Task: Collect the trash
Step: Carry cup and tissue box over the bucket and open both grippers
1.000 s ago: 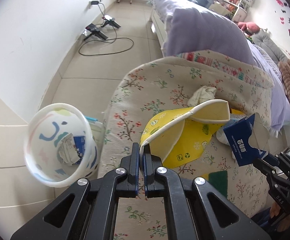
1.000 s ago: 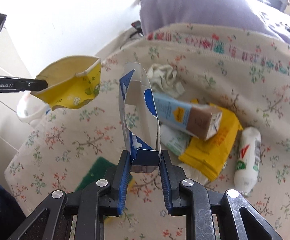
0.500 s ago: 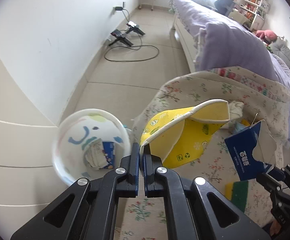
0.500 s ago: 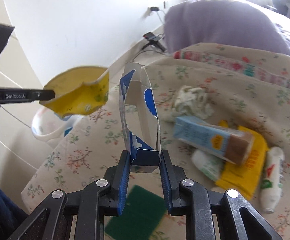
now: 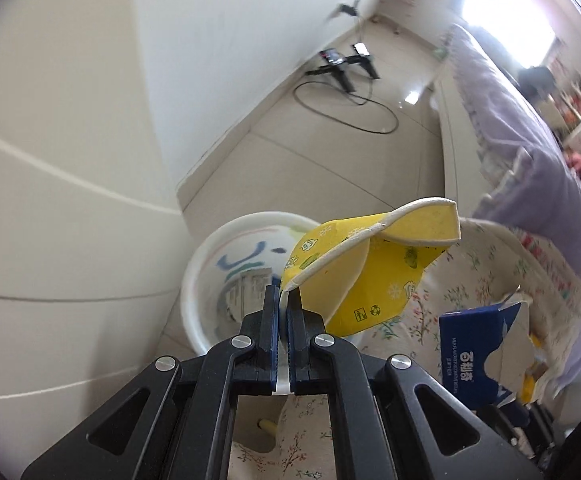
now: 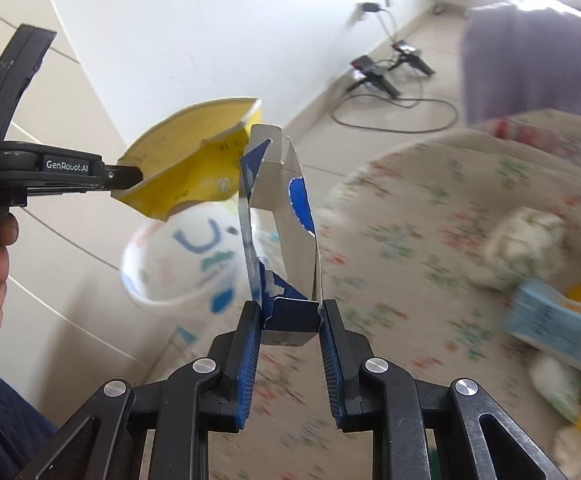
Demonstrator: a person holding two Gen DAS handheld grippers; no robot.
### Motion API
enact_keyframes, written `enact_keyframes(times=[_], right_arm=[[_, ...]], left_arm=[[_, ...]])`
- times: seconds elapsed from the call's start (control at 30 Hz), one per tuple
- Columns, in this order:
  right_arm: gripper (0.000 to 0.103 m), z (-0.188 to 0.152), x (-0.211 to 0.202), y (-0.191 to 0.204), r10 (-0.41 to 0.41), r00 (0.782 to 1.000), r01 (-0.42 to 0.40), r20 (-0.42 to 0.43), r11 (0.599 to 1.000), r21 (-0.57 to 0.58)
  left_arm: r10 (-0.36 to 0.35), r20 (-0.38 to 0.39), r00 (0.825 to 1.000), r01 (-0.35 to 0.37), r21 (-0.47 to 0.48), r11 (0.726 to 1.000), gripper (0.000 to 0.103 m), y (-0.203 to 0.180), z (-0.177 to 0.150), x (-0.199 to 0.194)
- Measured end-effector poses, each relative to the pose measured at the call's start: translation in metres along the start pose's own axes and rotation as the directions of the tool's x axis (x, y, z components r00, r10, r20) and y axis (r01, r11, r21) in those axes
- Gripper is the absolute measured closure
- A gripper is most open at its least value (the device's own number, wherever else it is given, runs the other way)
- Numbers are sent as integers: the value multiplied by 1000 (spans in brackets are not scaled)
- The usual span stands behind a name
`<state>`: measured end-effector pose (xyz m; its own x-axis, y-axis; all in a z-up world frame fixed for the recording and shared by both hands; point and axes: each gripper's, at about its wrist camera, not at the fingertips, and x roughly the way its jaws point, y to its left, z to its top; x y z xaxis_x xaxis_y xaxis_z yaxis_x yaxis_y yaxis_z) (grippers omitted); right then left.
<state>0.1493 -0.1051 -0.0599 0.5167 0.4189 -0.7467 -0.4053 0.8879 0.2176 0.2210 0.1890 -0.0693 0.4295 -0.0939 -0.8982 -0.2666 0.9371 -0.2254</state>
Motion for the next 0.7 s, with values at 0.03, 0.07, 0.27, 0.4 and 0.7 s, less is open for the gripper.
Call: enact_keyframes(times=[0.03,0.07,0.27,0.4,0.7], right_arm=[[77,4,5,6,9,1000,-9,1,1000,-3],[77,7,11,12,19,1000,-19,0,1000,-3],[77,22,51,41,65,997,-65,-34,998,3],[77,28,77,56,82,995,-81,-62,997,12],[77,34,137,77,63,987,-61,-146,998,18]], left_arm=[[-3,-9,1000,3,-23,1000,100,8,1,2],[5,-17,1000,-5,-42,999,100,15,2,5],[14,-68,998,-21,-95,995,97,30,2,22],[-55,-148,987,35,-138,990,89,35,-1,40],[-84,-144,986,56,-192,980,86,41,3,38]])
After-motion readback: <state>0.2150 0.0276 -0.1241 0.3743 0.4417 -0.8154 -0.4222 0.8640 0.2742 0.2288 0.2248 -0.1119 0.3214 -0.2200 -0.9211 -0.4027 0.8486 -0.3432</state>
